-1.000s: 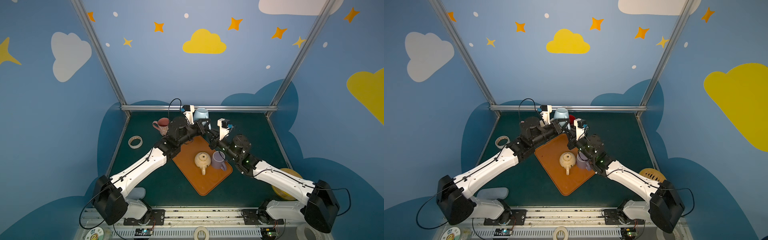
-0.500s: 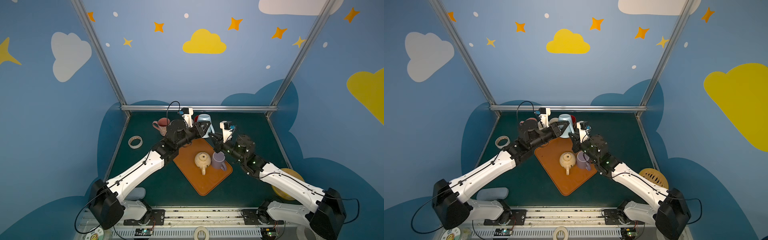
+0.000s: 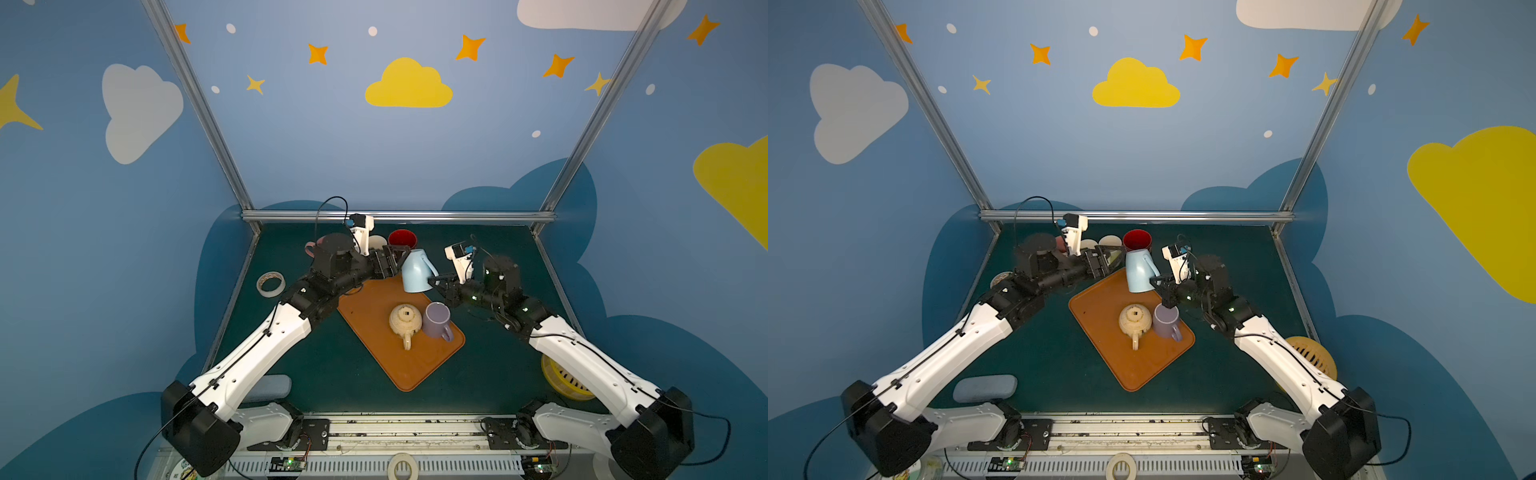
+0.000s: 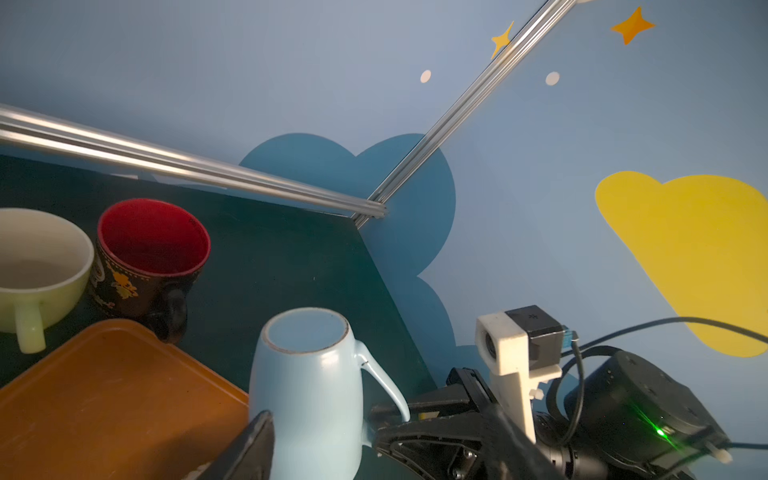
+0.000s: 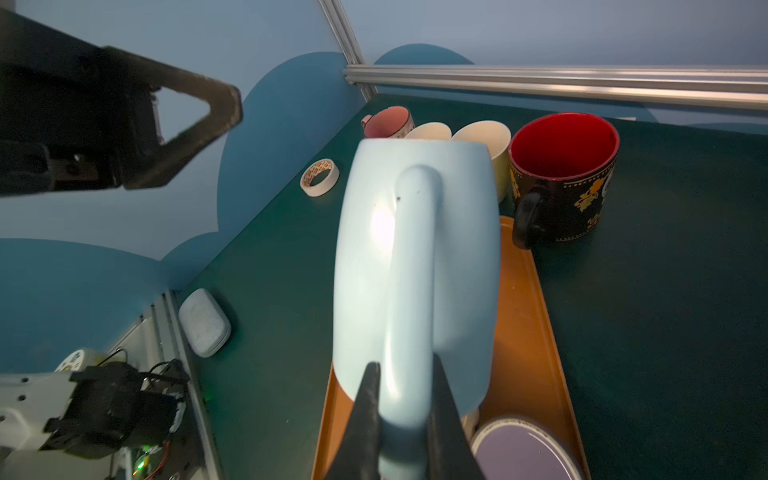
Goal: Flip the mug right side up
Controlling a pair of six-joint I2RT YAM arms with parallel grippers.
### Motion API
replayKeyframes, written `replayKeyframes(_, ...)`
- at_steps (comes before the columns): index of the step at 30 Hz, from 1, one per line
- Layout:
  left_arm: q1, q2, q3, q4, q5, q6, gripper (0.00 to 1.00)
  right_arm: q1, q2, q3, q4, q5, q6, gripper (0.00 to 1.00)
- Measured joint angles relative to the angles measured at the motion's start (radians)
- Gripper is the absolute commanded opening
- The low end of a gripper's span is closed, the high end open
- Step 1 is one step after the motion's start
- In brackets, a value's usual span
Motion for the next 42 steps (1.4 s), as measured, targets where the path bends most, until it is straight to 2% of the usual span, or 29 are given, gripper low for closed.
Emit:
replayKeyframes(6, 0.111, 0.04, 0.163, -0.184, 0.167, 0.278, 0.78, -0.061, 0.11, 0.251, -0.249, -0.217, -0.175, 0.0)
replayKeyframes(9, 0.136, 0.08, 0.199, -0.257, 0.29, 0.462, 0.78, -0.074, 0.175, 0.385, -0.377, -0.303, -0.263, 0.0)
replayKeyframes(11, 0.142, 0.1, 0.201, -0.292, 0.338, 0.538, 0.76, -0.076, 0.195, 0.427, -0.413, -0.338, -0.3, 0.0)
replayKeyframes(13, 0.171, 0.161, 0.275, -0.388, 0.436, 0.61, 0.71, -0.08, 0.242, 0.525, -0.538, -0.372, -0.36, 0.0)
replayKeyframes(17, 0.241, 0.341, 0.546, -0.515, 0.578, 0.732, 0.44, -0.084, 0.346, 0.683, -0.673, -0.432, -0.483, 0.0)
replayKeyframes(18, 0.249, 0.377, 0.608, -0.553, 0.597, 0.764, 0.44, -0.087, 0.365, 0.708, -0.705, -0.443, -0.51, 0.0)
replayKeyframes(20, 0.251, 0.425, 0.699, -0.605, 0.623, 0.818, 0.43, -0.094, 0.399, 0.741, -0.757, -0.459, -0.558, 0.0)
replayKeyframes(23, 0.247, 0.452, 0.753, -0.649, 0.656, 0.871, 0.43, -0.106, 0.443, 0.763, -0.814, -0.473, -0.612, 0.0)
replayKeyframes(29, 0.23, 0.542, 0.869, -0.74, 0.73, 0.963, 0.53, -0.134, 0.524, 0.788, -0.872, -0.501, -0.683, 0.0)
replayKeyframes(34, 0.195, 0.666, 0.966, -0.846, 0.756, 1.044, 0.49, -0.15, 0.578, 0.829, -0.896, -0.534, -0.732, 0.0)
replayKeyframes(42, 0.147, 0.849, 1.097, -0.988, 0.759, 1.13, 0.49, -0.181, 0.647, 0.884, -0.936, -0.621, -0.798, 0.0)
